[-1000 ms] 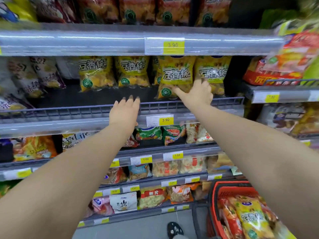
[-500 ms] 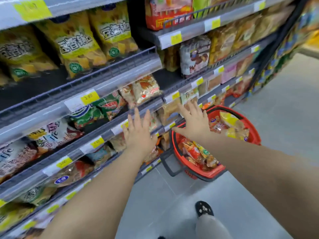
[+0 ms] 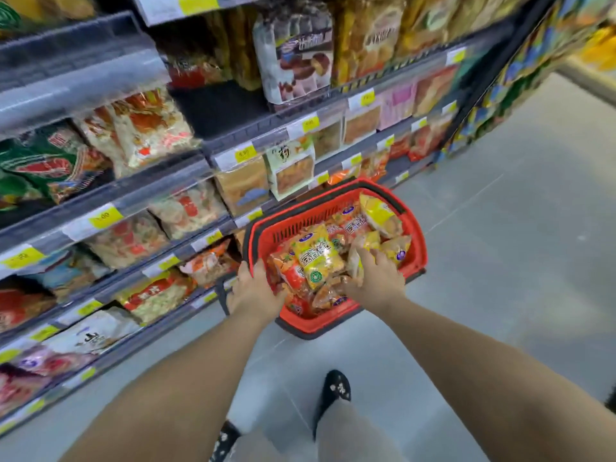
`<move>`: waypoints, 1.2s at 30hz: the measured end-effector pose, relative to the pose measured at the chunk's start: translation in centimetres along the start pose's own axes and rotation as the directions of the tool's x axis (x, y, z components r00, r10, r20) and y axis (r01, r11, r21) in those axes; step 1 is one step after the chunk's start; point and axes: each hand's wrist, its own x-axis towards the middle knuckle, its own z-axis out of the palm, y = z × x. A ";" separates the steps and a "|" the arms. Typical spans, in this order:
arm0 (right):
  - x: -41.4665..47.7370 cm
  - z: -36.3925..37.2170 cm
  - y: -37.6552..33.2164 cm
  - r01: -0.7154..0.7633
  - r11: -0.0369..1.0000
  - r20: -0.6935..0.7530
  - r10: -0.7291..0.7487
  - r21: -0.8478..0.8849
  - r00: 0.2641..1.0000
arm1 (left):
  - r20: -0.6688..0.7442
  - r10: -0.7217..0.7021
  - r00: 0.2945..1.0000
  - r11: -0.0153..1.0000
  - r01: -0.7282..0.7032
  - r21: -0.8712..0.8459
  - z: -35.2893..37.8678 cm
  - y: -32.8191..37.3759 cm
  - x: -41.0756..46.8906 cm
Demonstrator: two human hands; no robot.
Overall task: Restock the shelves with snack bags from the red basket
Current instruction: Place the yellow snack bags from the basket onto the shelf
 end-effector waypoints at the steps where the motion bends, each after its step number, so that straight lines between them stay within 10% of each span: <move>1: 0.5 0.0 1.6 -0.006 1.000 0.031 0.006 0.002 0.999 | 0.021 -0.029 0.999 0.999 0.030 -0.025 1.2 1.1 0.2; 22: 16.6 5.1 12.7 -0.138 0.990 0.257 0.138 -0.018 0.956 | 0.155 -0.080 0.985 0.992 0.063 0.108 10.5 11.8 16.0; 36: 25.7 13.9 15.9 0.212 0.952 0.288 -0.145 -0.219 0.947 | 0.185 -0.572 0.799 0.707 0.595 -0.382 23.2 14.2 26.6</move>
